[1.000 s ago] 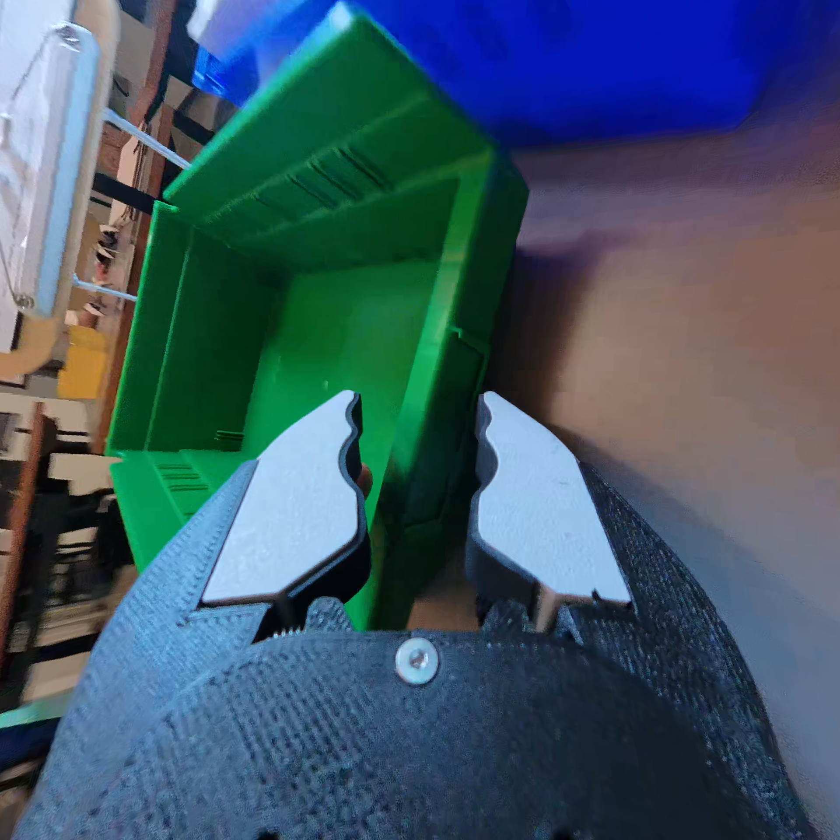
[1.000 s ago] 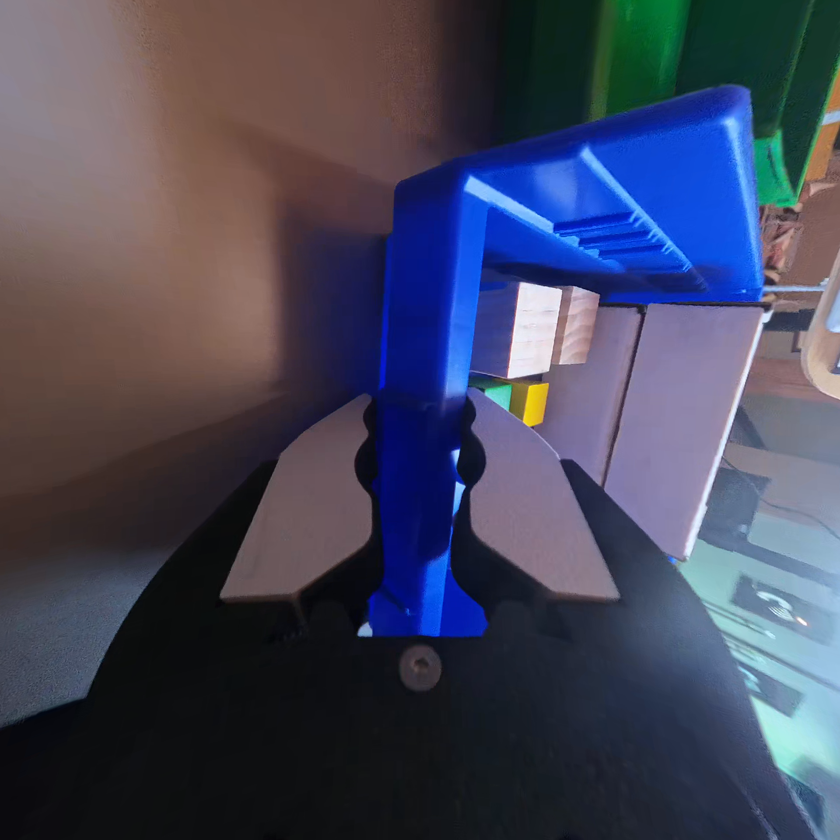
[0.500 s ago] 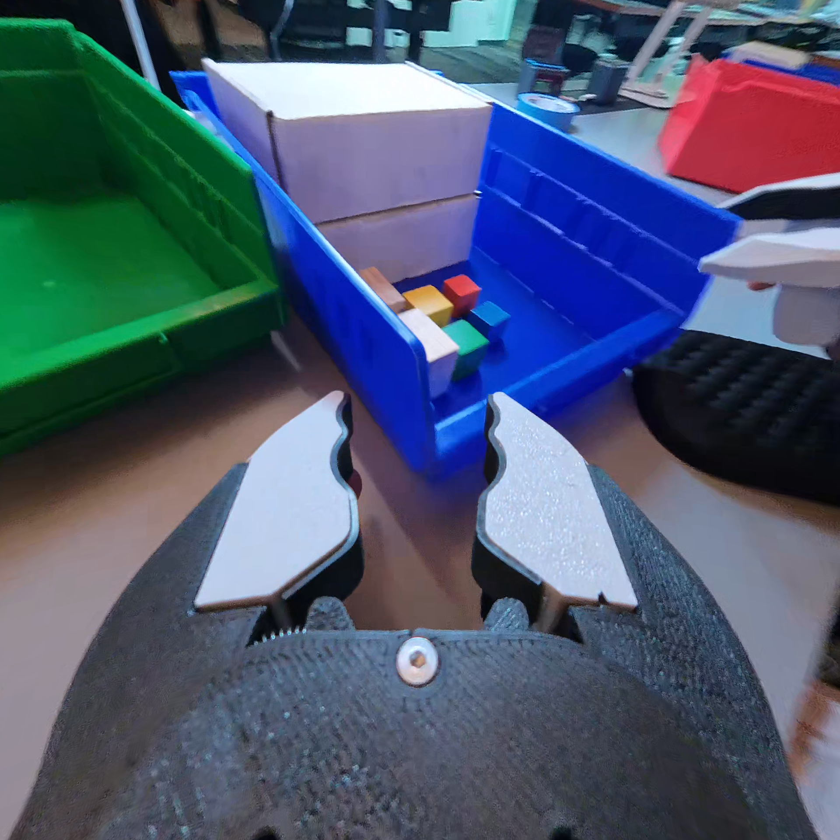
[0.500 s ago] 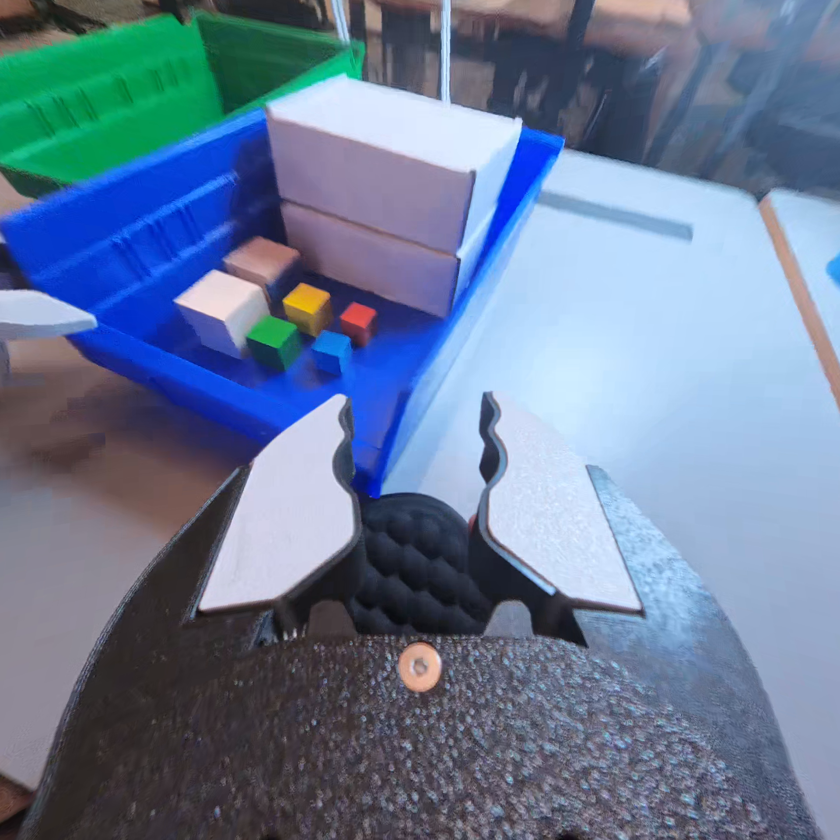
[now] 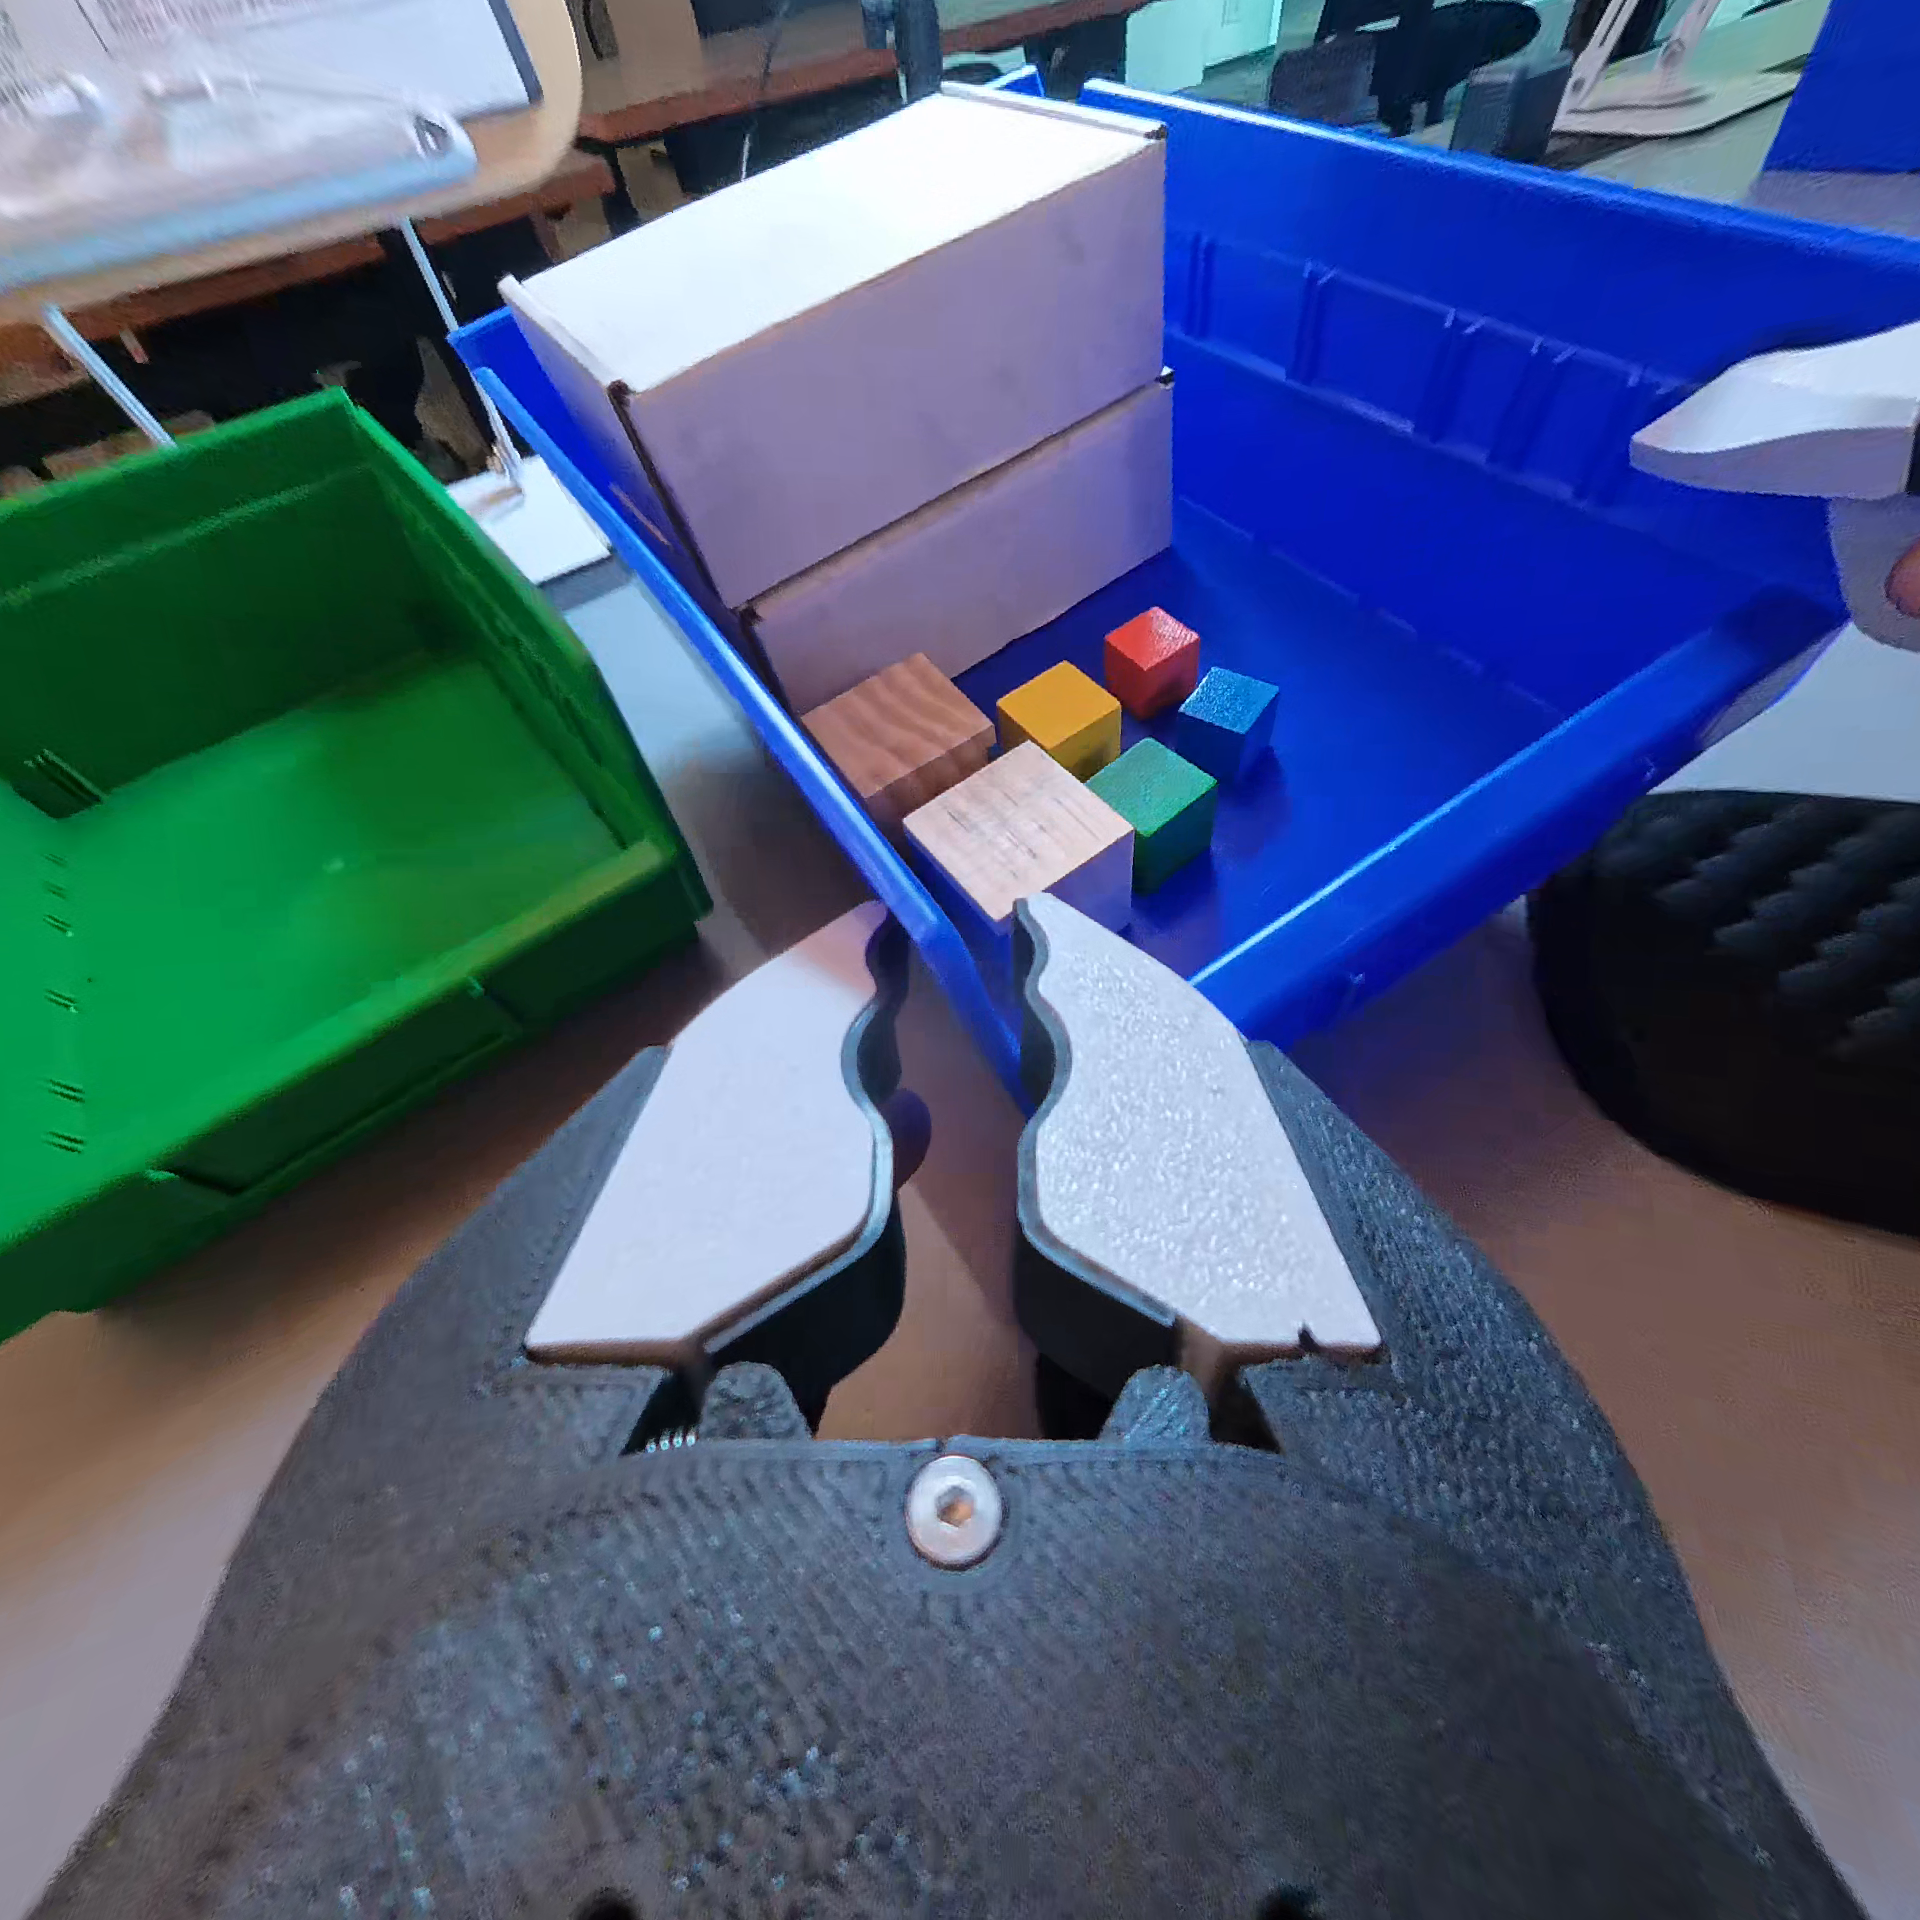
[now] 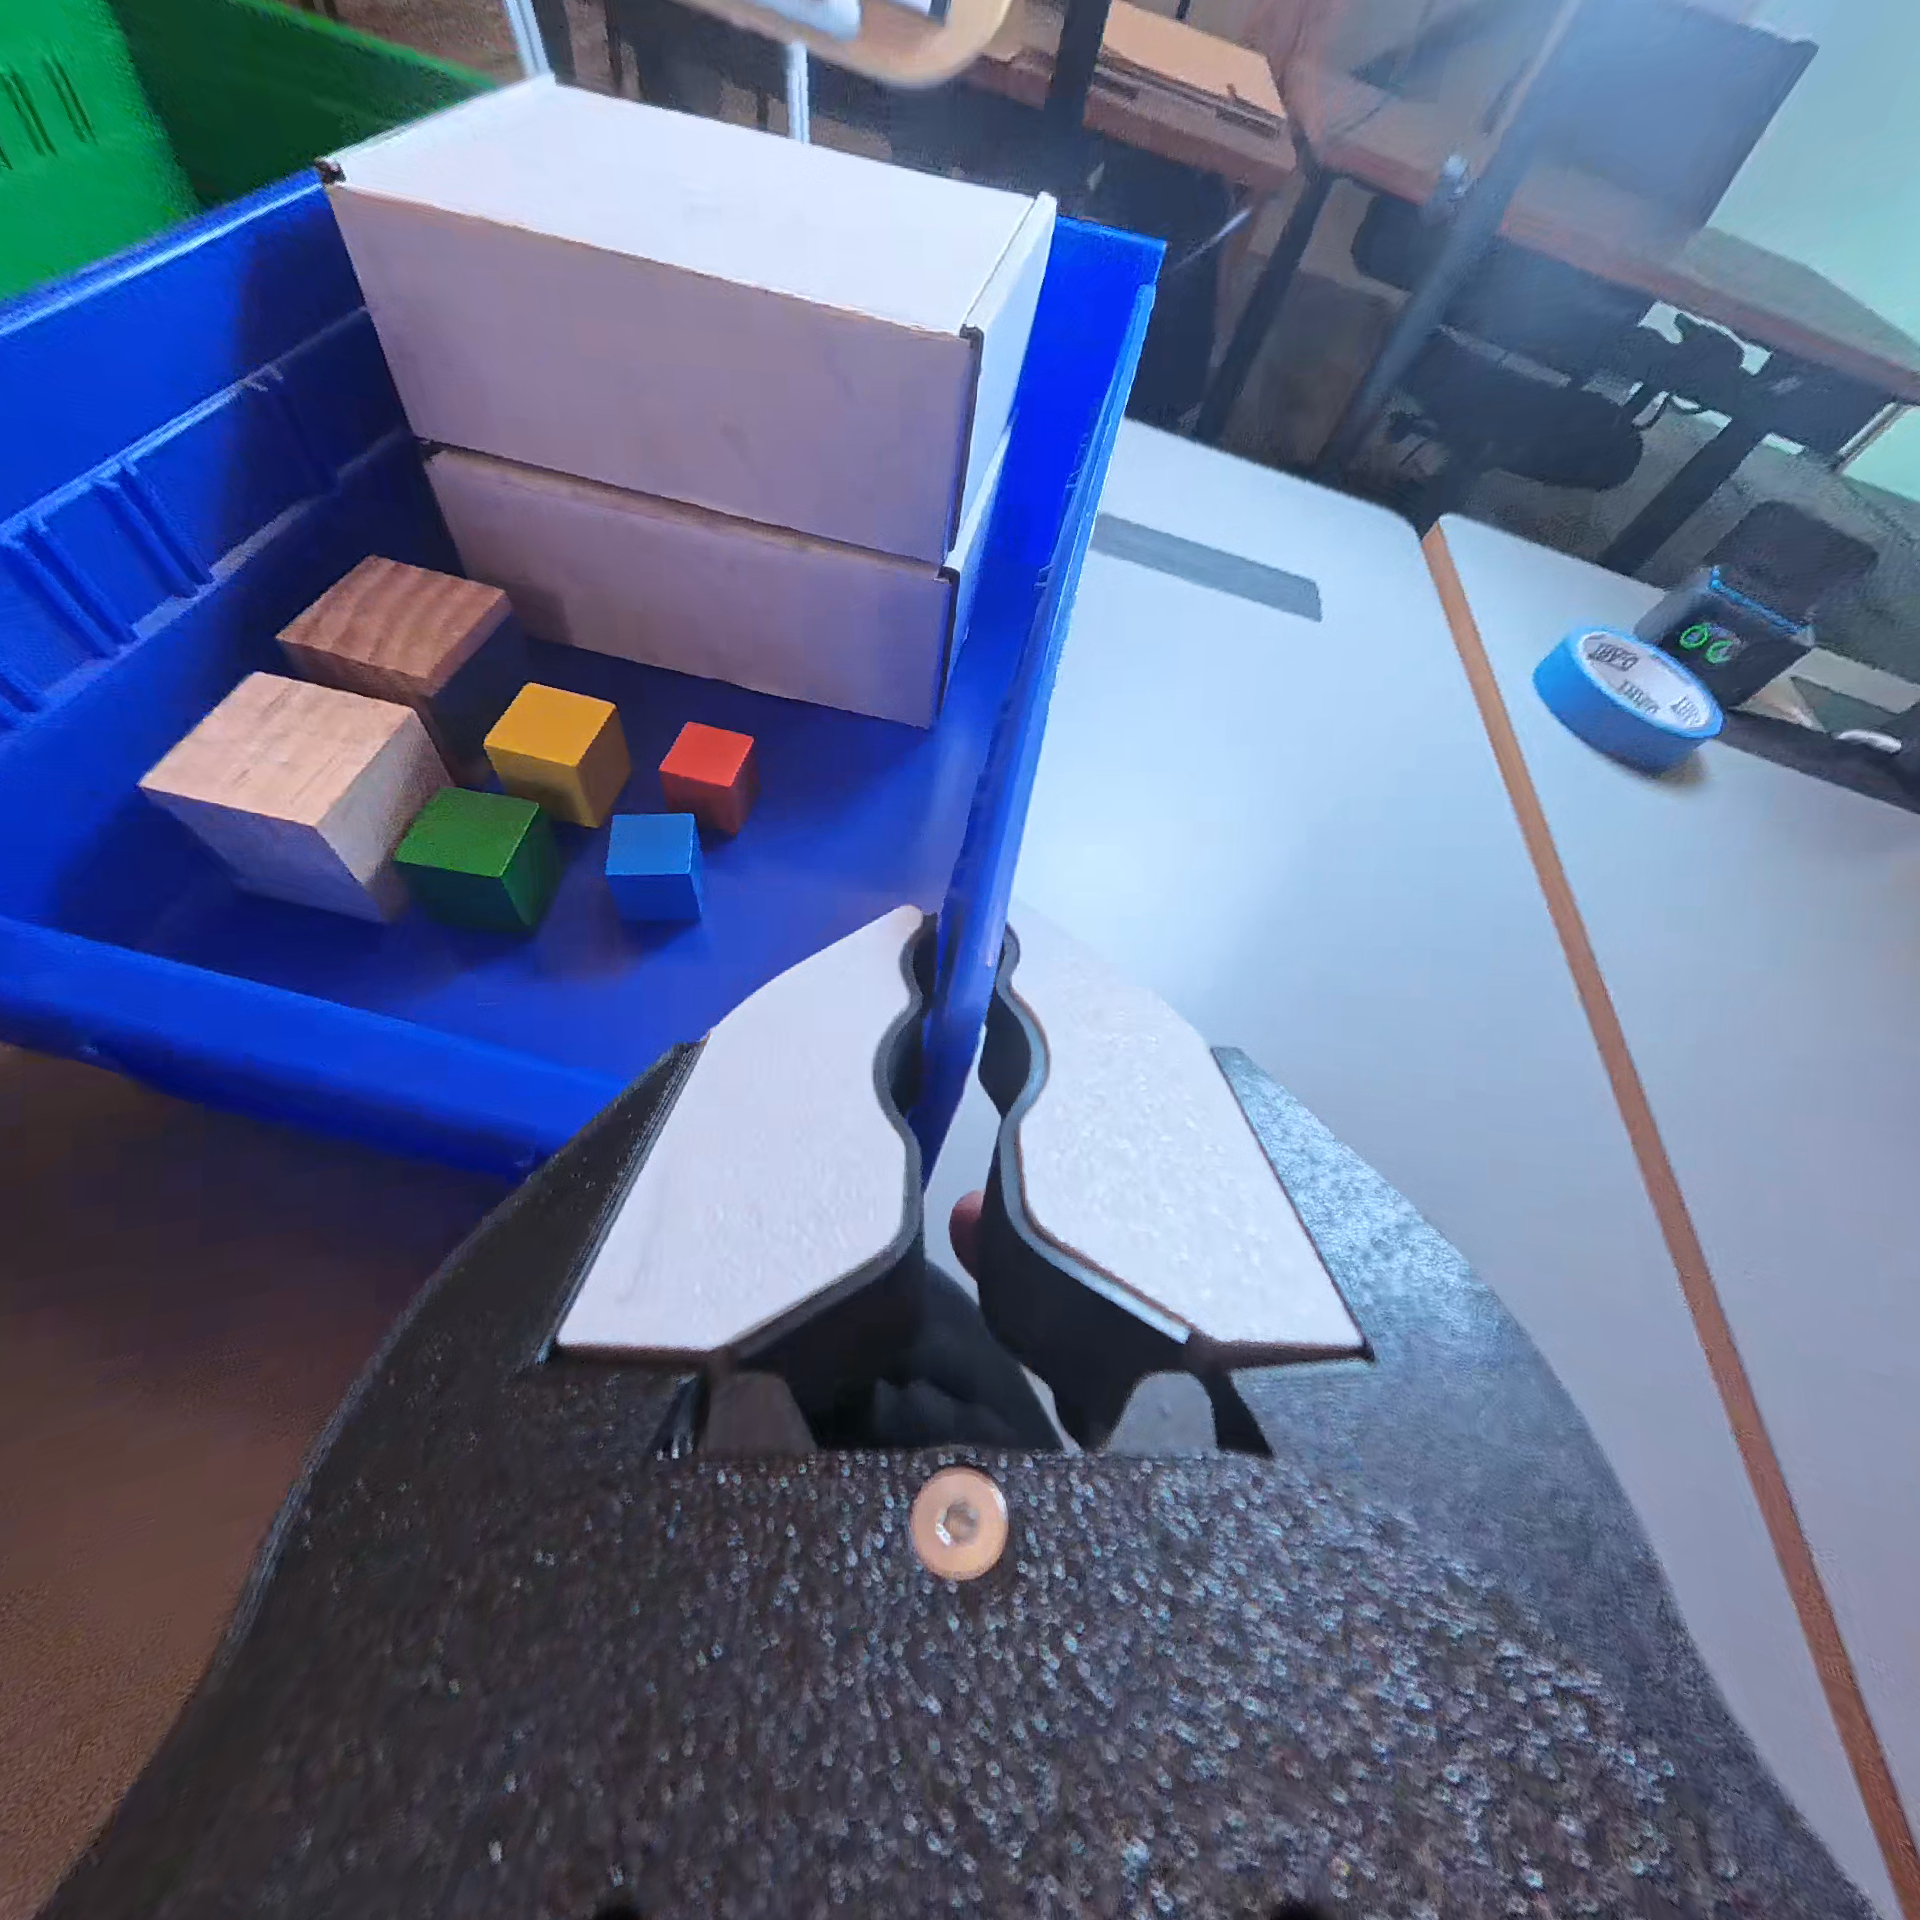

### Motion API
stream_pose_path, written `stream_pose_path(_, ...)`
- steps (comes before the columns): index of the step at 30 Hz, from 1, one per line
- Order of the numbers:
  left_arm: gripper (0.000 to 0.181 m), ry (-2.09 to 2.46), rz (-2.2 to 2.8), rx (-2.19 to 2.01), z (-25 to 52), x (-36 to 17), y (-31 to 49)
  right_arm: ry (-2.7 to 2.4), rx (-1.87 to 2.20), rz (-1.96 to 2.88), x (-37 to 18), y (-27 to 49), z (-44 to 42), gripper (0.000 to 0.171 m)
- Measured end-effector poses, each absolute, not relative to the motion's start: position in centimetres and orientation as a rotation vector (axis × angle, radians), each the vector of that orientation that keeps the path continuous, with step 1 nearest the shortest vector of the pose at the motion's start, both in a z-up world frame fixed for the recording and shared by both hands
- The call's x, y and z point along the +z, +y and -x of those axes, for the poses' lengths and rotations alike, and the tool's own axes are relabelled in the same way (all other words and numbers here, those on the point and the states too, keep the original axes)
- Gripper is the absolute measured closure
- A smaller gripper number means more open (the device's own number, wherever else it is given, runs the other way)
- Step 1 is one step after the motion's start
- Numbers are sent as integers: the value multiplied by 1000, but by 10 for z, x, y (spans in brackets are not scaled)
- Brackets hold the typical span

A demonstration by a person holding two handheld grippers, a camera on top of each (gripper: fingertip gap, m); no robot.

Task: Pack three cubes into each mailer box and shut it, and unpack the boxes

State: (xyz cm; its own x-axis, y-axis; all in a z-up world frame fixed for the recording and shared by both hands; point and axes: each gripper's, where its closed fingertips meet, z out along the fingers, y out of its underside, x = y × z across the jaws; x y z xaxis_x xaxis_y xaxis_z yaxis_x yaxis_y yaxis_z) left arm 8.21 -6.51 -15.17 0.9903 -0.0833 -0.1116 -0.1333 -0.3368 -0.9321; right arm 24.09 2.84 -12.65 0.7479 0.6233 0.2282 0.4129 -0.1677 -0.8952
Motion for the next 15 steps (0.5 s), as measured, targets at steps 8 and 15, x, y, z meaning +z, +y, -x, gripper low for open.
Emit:
stream_pose_path(8,166,100,1868,180,-30,-51,-97,-824,444,1703,-41,2,-183,162)
stream_pose_path(15,169,-127,1811,396,80,-8,-171,-986,664,1580,-12,-45,-50,161)
